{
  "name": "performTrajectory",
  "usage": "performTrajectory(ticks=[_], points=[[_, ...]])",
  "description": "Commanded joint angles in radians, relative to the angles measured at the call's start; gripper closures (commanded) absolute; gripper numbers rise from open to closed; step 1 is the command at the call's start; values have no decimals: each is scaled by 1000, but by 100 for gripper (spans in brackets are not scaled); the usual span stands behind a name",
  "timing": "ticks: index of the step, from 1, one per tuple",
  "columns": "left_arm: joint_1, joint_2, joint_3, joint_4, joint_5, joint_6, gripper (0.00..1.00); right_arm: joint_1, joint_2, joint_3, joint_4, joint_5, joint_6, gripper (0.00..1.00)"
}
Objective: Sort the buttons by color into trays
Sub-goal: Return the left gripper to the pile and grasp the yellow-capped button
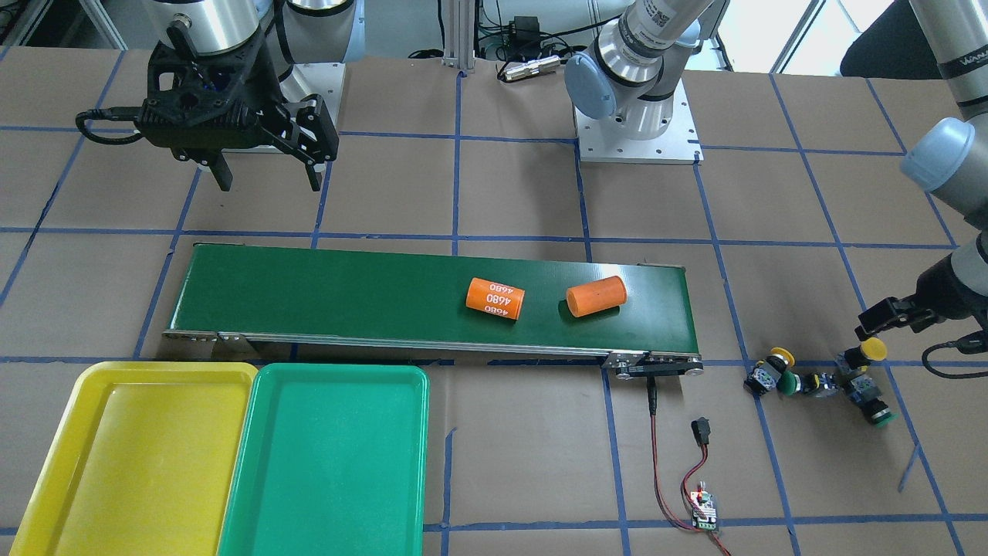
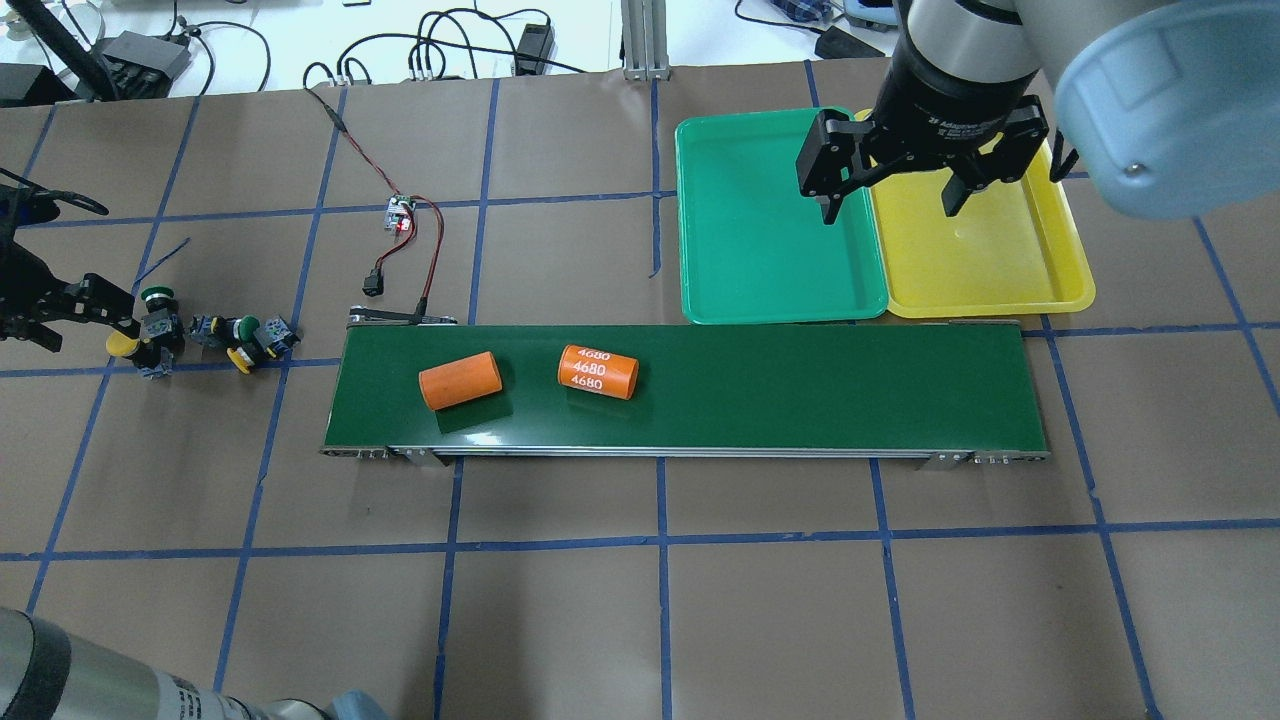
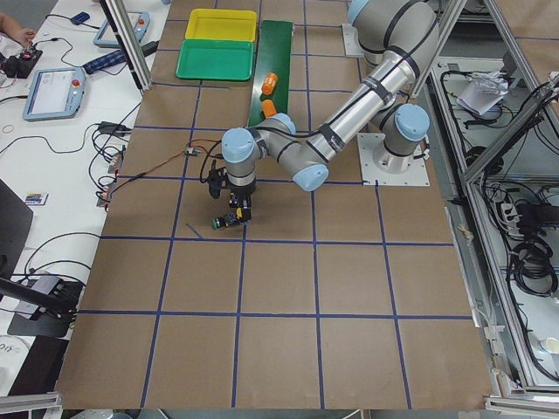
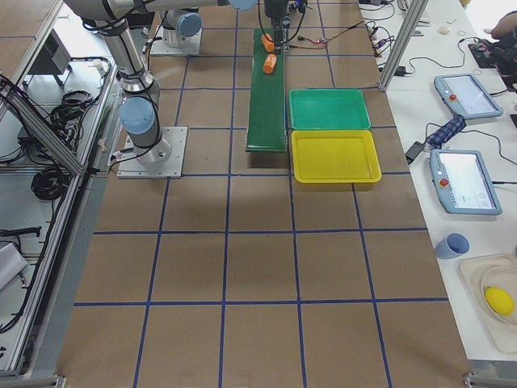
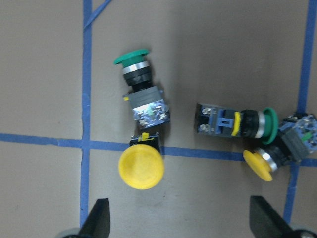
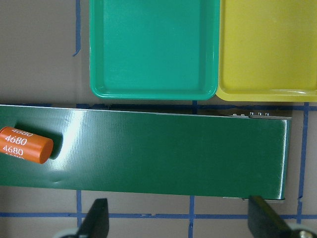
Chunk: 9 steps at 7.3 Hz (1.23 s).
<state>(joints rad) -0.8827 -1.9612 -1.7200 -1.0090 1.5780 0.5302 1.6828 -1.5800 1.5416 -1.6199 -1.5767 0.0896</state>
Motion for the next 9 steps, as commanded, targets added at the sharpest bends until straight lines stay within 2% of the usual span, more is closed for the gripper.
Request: performTrajectory(ticks=[1, 2, 4, 6, 7, 8, 9], points=[[7, -50, 5, 50, -57, -69, 0, -5, 0, 3, 0, 0, -5, 0], [5, -68, 3, 50, -97, -108, 0, -9, 0, 27, -1, 1, -7, 0], [8, -84, 5, 50, -81, -115, 0, -21, 0, 73, -6, 6, -4, 0], [10, -81, 3, 37, -61, -111, 28, -25, 11, 150, -4, -8, 2, 0], [11, -79, -9, 33, -61, -111, 47, -25, 46, 199, -27, -5, -5, 0], [11, -77, -10, 32, -61, -110, 59, -25, 66, 227, -85, -5, -5, 0], [13, -71, 11, -6, -61, -110, 82, -20, 81, 233, -116, 0, -4, 0]])
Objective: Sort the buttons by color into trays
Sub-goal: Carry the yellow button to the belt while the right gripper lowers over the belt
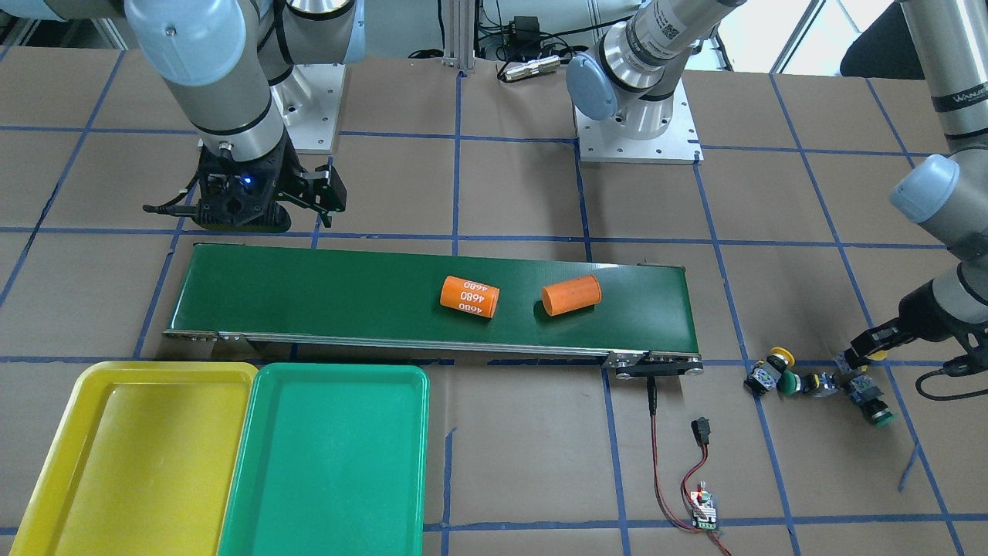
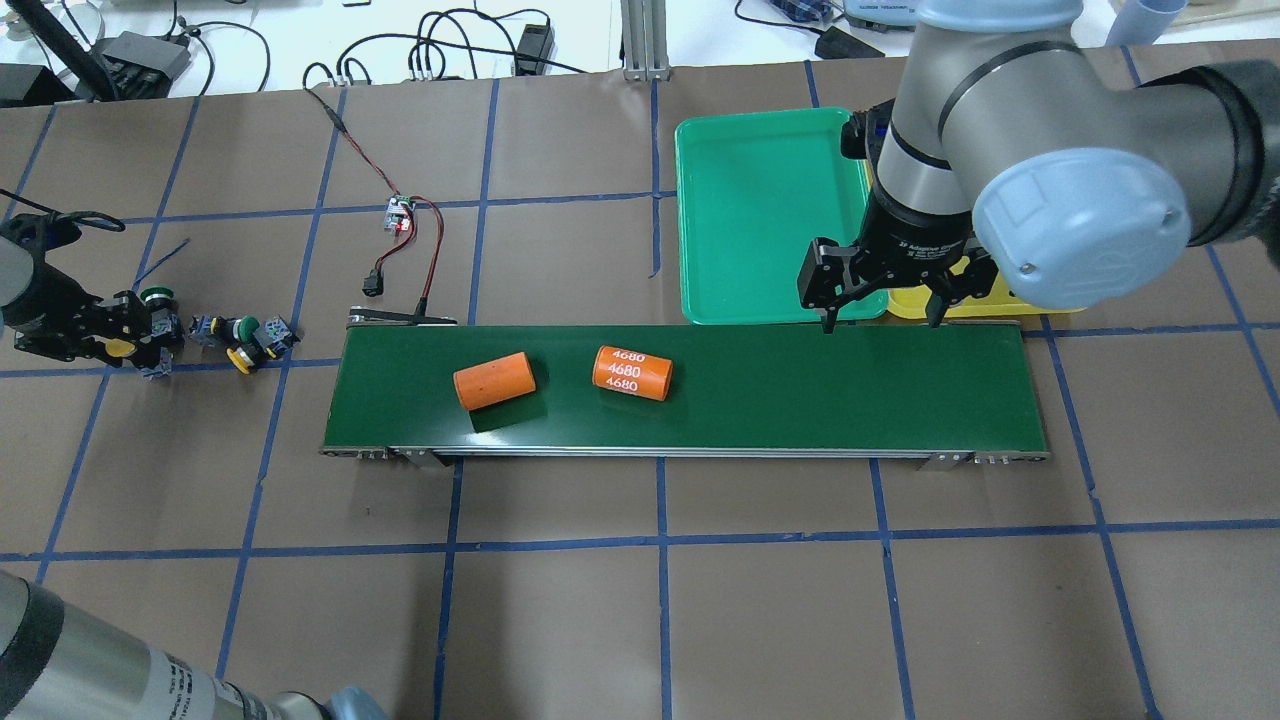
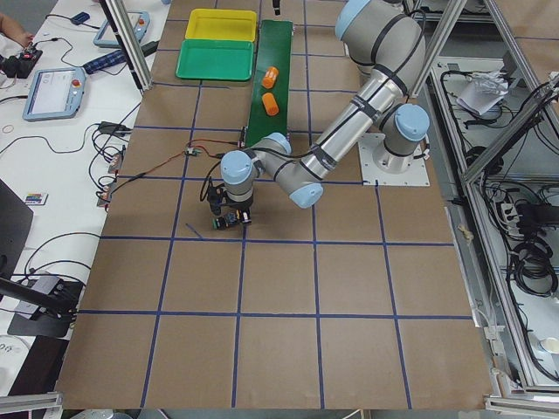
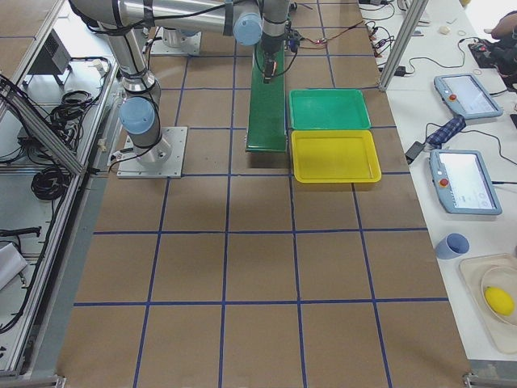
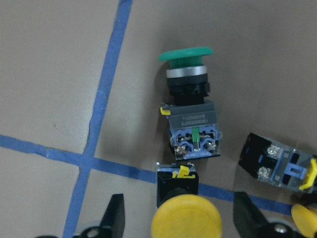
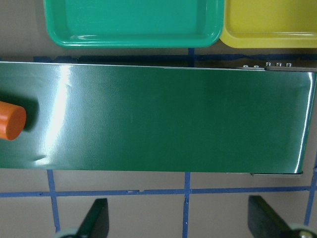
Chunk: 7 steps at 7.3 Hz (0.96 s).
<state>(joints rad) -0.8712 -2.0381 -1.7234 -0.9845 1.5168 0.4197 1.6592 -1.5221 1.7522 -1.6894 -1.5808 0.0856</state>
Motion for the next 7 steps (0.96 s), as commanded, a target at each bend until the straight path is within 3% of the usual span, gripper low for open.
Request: performTrajectory(ticks=[1, 3, 7], points=[[-3, 27, 25, -51, 0, -1, 92, 4, 75, 23, -61, 1, -1, 0], [-31, 102, 16, -156, -9, -7, 98, 11, 160, -16, -134, -1, -3, 0], [-291, 353, -149, -284, -64, -70, 98, -2, 169, -23, -104, 2, 13, 0]])
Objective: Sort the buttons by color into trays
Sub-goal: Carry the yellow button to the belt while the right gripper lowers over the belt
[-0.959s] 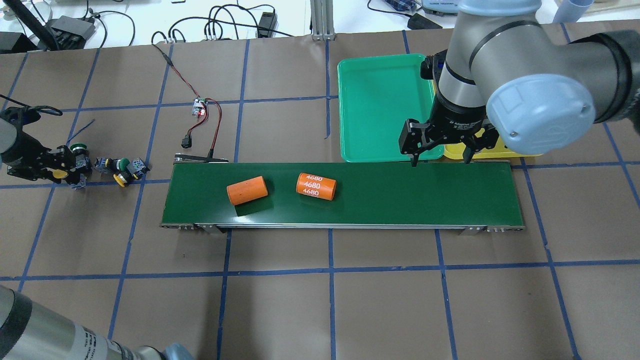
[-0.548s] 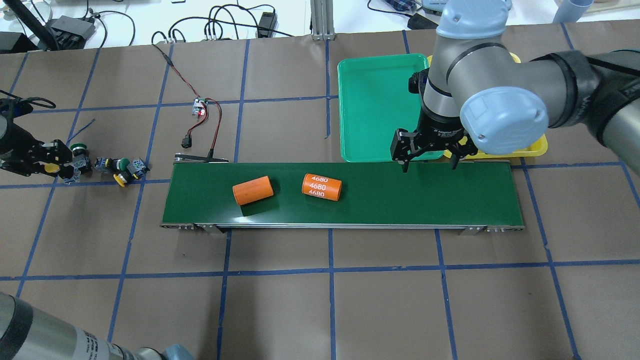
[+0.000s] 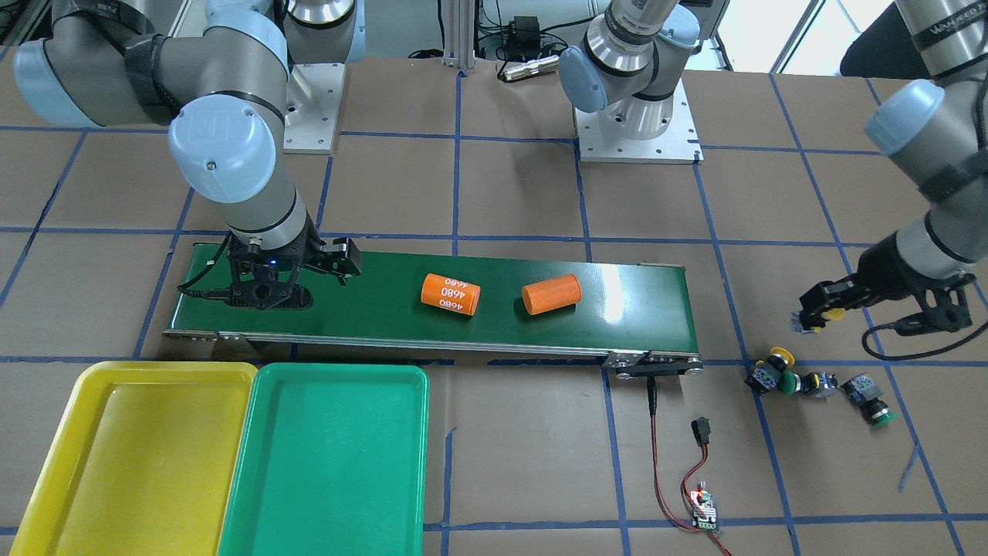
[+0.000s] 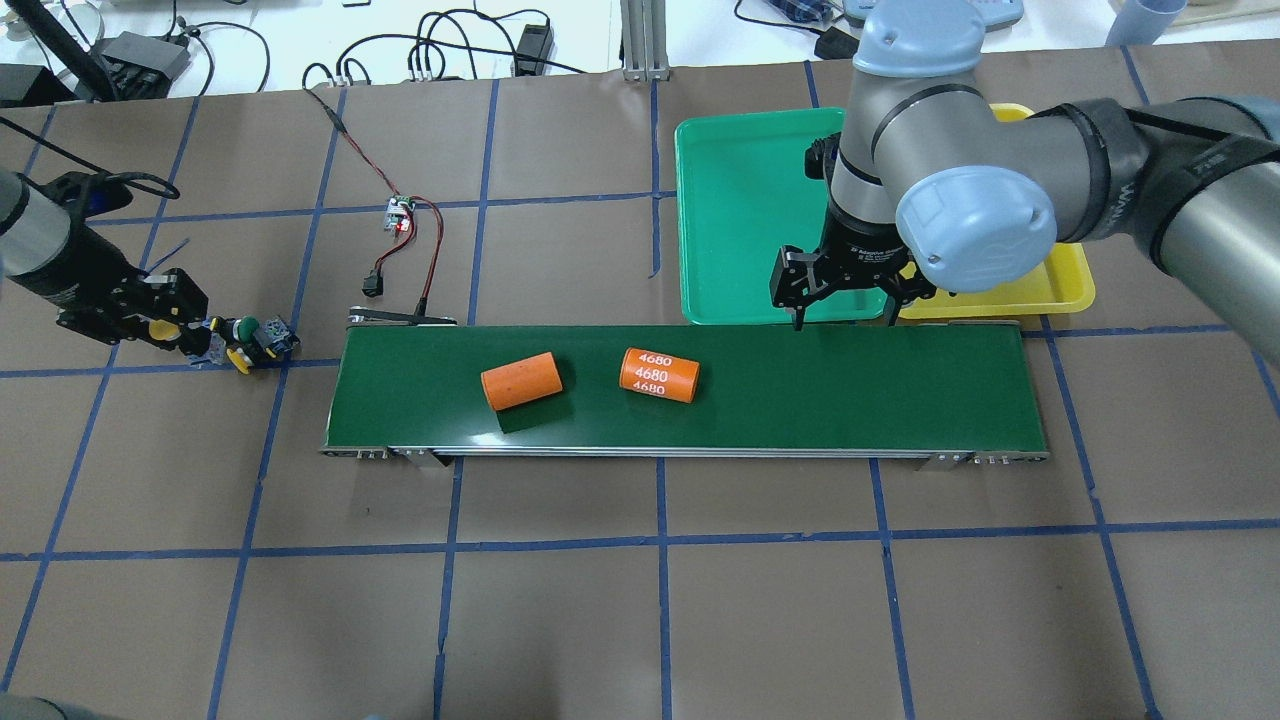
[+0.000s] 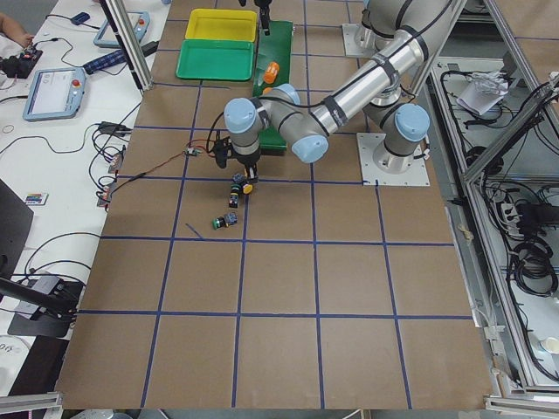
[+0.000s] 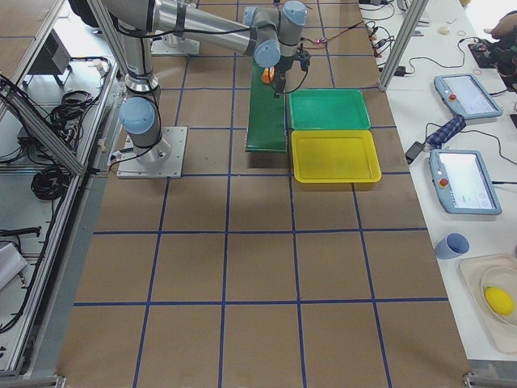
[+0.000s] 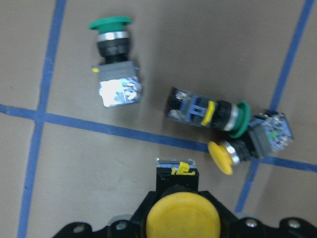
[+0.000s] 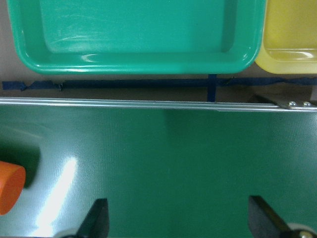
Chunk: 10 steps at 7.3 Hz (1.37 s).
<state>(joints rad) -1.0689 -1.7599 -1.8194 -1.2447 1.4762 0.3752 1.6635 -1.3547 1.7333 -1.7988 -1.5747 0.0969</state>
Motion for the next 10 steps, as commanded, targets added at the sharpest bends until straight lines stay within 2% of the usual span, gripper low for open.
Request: performTrajectory(ticks=[1, 2, 3, 6, 8, 9, 10], points=[[-159, 110, -90, -24, -64, -30, 98, 1, -3, -5, 9, 1, 4, 0], [-216, 126, -113, -22, -79, -24, 98, 1, -7, -8, 6, -11, 3, 0], [-248, 128, -116, -22, -130, -19, 98, 4, -18, -3, 9, -8, 3, 0], [-246, 83, -120, -22, -180, 8, 98, 10, -29, 5, -54, -10, -11, 0], [-238, 50, -121, -16, -296, 37, 98, 24, -31, 17, -54, 2, -55, 0], [-237, 37, -126, -18, -344, 36, 98, 41, -26, 22, -62, -5, -145, 0], [-235, 28, -130, -19, -349, 37, 98, 41, -14, 40, -106, -7, -293, 0]])
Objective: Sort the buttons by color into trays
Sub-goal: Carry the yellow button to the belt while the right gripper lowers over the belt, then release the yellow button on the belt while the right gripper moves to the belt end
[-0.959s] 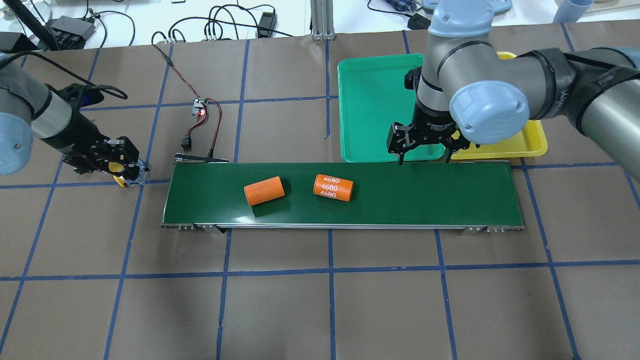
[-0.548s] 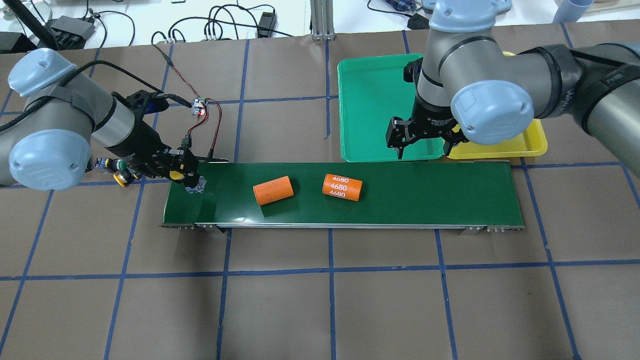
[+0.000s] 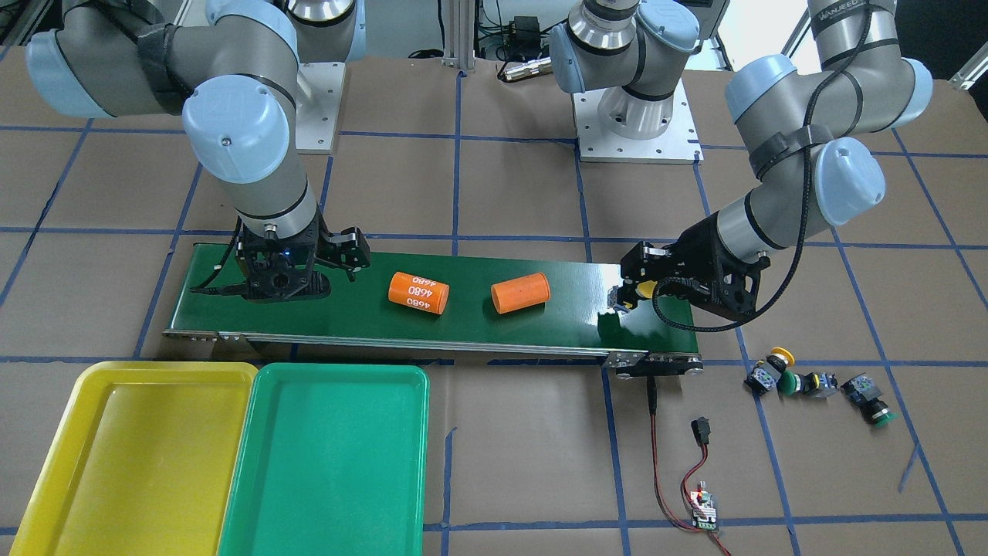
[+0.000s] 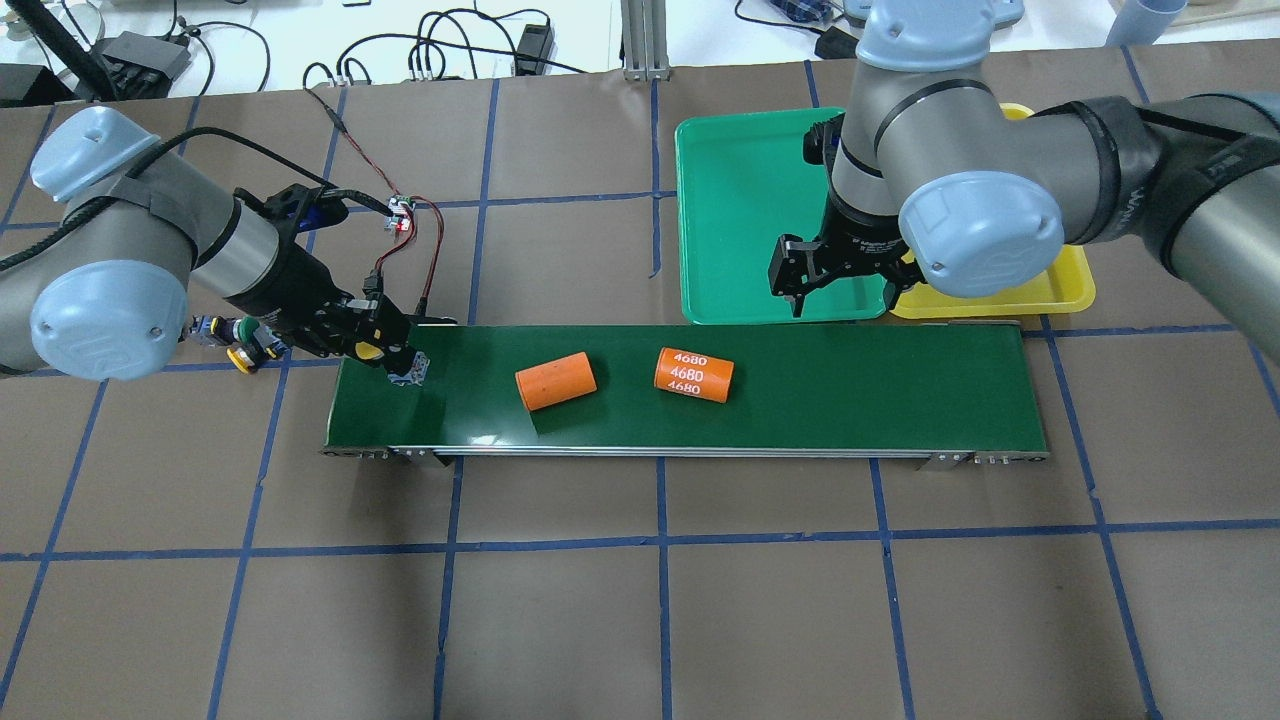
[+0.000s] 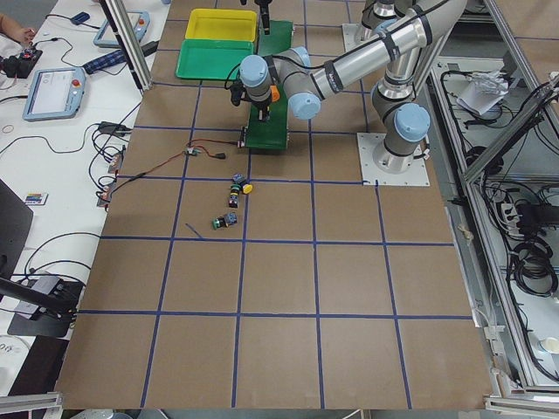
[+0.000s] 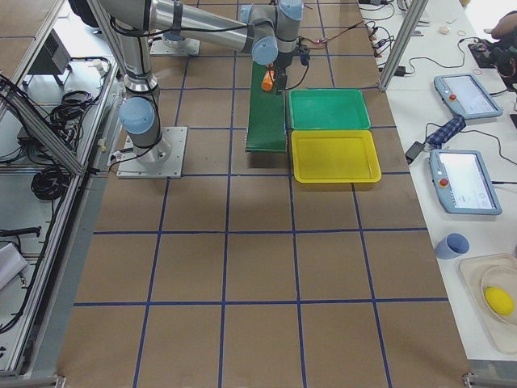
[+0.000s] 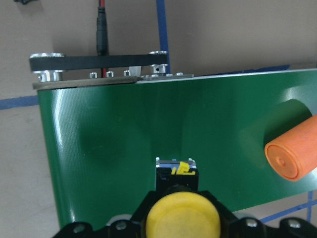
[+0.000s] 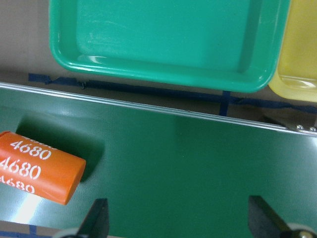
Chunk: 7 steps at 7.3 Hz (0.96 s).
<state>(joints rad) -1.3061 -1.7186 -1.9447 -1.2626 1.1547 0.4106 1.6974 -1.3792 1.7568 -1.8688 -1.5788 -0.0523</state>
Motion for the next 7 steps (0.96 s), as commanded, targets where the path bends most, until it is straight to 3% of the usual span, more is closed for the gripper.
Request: performTrajectory(ticks=[1, 2, 4, 5, 7], points=[[4, -28, -23, 8, -86, 2, 98, -1, 9, 62, -108, -6, -267, 0], [4, -36, -26, 14, -92, -1, 89, -16, 2, 111, -171, -7, -417, 0], [1, -24, -37, -4, -87, -12, 5, -36, -1, 147, -231, -6, -565, 0], [4, -19, -48, -4, -86, -12, 0, -53, -1, 154, -240, -7, -707, 1], [36, -3, -48, -6, -84, -12, 0, -117, -21, 205, -280, -7, -944, 1]])
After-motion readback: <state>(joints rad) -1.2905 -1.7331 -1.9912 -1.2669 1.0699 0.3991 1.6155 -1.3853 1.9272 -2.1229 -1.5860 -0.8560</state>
